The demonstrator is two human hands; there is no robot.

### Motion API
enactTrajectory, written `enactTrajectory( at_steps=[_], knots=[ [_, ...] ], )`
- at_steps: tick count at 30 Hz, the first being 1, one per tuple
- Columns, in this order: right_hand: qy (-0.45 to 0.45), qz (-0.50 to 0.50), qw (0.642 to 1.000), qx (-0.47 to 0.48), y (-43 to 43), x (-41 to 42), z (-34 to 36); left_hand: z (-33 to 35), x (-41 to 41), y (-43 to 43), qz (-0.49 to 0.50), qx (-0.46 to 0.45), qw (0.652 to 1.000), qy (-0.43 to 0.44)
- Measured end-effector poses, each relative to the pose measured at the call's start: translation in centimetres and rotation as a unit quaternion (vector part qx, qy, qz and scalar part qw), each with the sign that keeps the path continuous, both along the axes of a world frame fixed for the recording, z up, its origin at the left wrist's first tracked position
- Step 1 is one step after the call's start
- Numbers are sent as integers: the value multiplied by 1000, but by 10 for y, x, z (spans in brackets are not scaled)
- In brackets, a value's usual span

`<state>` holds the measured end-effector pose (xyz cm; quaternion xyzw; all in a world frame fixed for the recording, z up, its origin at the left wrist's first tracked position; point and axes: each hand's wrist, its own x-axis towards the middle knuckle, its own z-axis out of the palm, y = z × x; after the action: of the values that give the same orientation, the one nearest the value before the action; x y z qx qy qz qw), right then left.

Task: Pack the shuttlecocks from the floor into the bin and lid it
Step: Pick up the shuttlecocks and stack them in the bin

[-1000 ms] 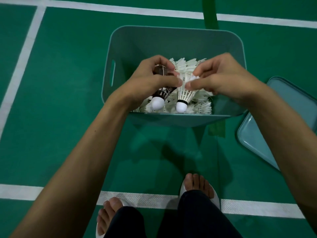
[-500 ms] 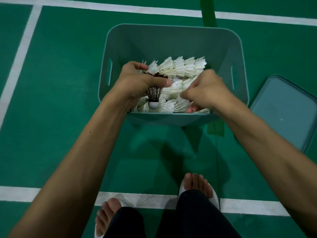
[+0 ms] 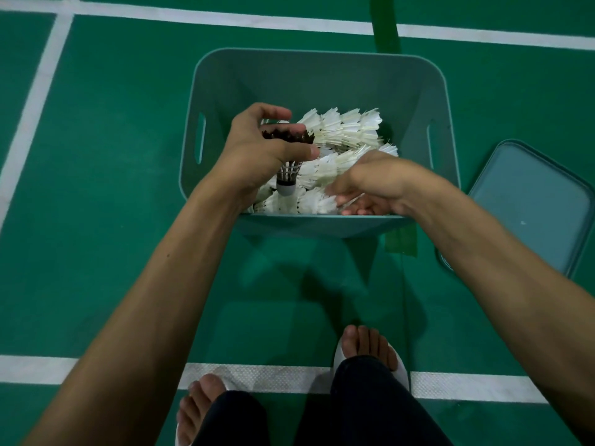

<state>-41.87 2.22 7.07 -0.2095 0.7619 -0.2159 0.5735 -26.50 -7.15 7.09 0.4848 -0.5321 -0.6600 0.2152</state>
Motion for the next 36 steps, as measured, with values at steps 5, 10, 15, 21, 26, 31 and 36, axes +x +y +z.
enactTrajectory(
  at_steps=[5, 10, 15, 21, 26, 31, 36],
  knots=[
    [71, 70, 995, 13, -1, -8, 9, 0, 2, 3, -33, -43, 998, -21],
    [212, 40, 967, -135, 9, -29, 41, 12, -6, 13, -158, -104, 981, -36],
    [227, 85, 947, -212, 12, -16, 53, 12, -33, 26, -257, -205, 943, -57],
    [302, 63, 912, -270, 21, -11, 46, 16, -44, 30, -277, -292, 912, -73],
    [228, 93, 946, -212, 18, -23, 46, 12, -51, 35, -291, -302, 906, -52],
    [296, 89, 937, -162, 20, -25, 40, 3, -52, 34, -297, -257, 918, -47],
    [362, 49, 927, -83, 27, -33, 35, 5, -30, 22, -269, -251, 921, -129]
  ],
)
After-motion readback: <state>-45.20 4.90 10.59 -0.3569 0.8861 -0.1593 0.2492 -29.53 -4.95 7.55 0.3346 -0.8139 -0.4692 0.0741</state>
